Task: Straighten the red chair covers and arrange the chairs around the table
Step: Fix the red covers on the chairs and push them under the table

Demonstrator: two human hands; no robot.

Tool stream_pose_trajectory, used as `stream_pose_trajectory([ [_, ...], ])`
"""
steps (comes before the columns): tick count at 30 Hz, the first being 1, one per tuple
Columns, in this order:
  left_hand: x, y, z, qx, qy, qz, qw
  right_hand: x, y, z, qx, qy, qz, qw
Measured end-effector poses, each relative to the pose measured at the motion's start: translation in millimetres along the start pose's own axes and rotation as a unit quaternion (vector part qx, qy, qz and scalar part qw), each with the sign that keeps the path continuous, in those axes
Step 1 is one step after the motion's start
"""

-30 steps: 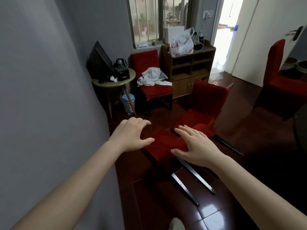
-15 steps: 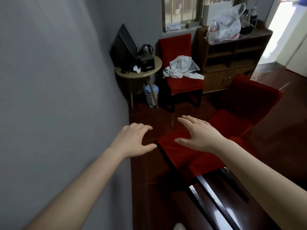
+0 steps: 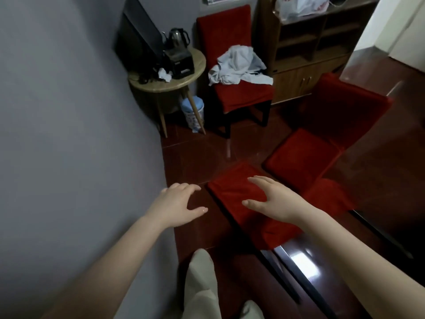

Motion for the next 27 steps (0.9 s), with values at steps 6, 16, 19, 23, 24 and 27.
stream_pose_trajectory([
  [6,38,-91,21,0.055,-0.009,-0.053,0.997,-3,-57,6,0.000,-0.025,-0.083,0.996],
  [16,64,-223,57,0.116,-0.063,-0.161,0.978,15,-143,12,-0.010,-0.003,-0.158,0.987],
  [19,58,-246,51,0.135,-0.052,-0.172,0.974,4,-158,11,0.006,-0.012,-0.173,0.985],
  [23,52,-275,46,0.130,-0.058,-0.172,0.975,-18,-184,18,0.005,-0.013,-0.171,0.985],
  [24,50,-281,45,0.133,-0.059,-0.167,0.975,-25,-189,21,0.001,-0.018,-0.173,0.985],
  [27,47,-298,42,0.149,-0.059,-0.151,0.975,-45,-198,23,0.005,-0.035,-0.180,0.983],
])
Point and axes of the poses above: each hand's wrist, its own y-axis away from the middle knuckle, its own z-axis out of the back of the hand, x = y × z, the point moved 2 cm from there along -y, towards the middle knuckle, and after that the axes turned 12 degrees about y, right-handed, at the moved point
